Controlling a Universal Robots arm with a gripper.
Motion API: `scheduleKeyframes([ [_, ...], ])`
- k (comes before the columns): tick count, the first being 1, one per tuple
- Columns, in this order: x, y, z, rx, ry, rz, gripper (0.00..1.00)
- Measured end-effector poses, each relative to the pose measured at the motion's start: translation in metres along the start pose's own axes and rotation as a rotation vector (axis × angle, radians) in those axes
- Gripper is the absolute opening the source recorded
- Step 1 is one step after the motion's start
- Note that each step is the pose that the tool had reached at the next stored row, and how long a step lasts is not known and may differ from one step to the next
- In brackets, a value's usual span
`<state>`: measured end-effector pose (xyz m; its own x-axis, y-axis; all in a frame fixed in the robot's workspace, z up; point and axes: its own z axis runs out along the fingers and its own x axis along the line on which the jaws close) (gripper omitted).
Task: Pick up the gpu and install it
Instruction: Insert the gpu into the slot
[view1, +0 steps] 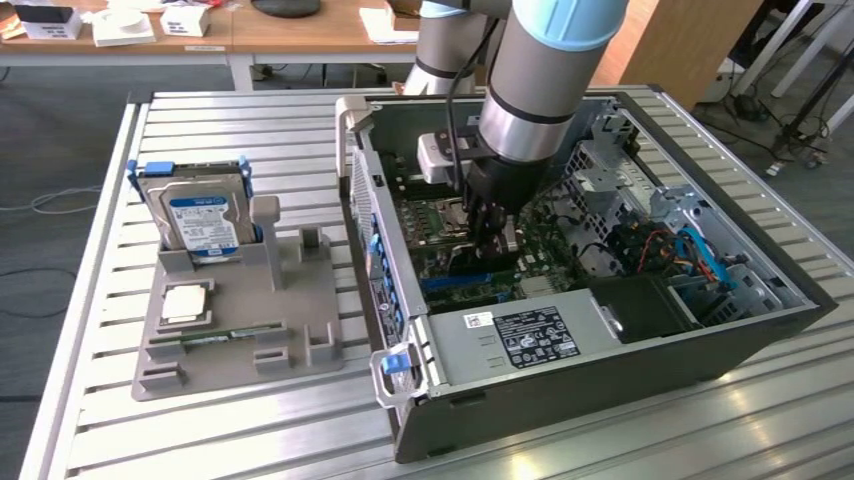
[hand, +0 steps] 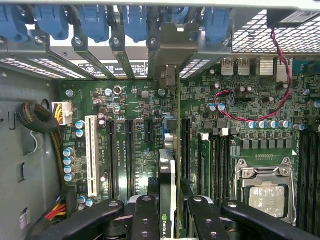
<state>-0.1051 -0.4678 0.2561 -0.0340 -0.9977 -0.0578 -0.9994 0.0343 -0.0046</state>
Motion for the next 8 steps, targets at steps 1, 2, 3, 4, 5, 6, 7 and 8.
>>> scheduleKeyframes([
  [1,0.0002,0.0,0.0002,0.0,0.0,0.0,0.27],
  [2,0.0002,0.0,0.0002,0.0,0.0001,0.0,0.27],
  [3,0.0002,0.0,0.0002,0.0,0.0001,0.0,0.27],
  [4,0.0002,0.0,0.0002,0.0,0.0001,0.0,0.27],
  [5,0.0002,0.0,0.0003,0.0,0.0001,0.0,0.27],
  [6,0.0002,0.0,0.0003,0.0,0.0001,0.0,0.27],
  [7,0.0003,0.0,0.0004,-0.0001,0.0002,0.0,0.27],
  [8,0.0003,0.0,0.0006,-0.0001,0.0001,0.0,0.27],
])
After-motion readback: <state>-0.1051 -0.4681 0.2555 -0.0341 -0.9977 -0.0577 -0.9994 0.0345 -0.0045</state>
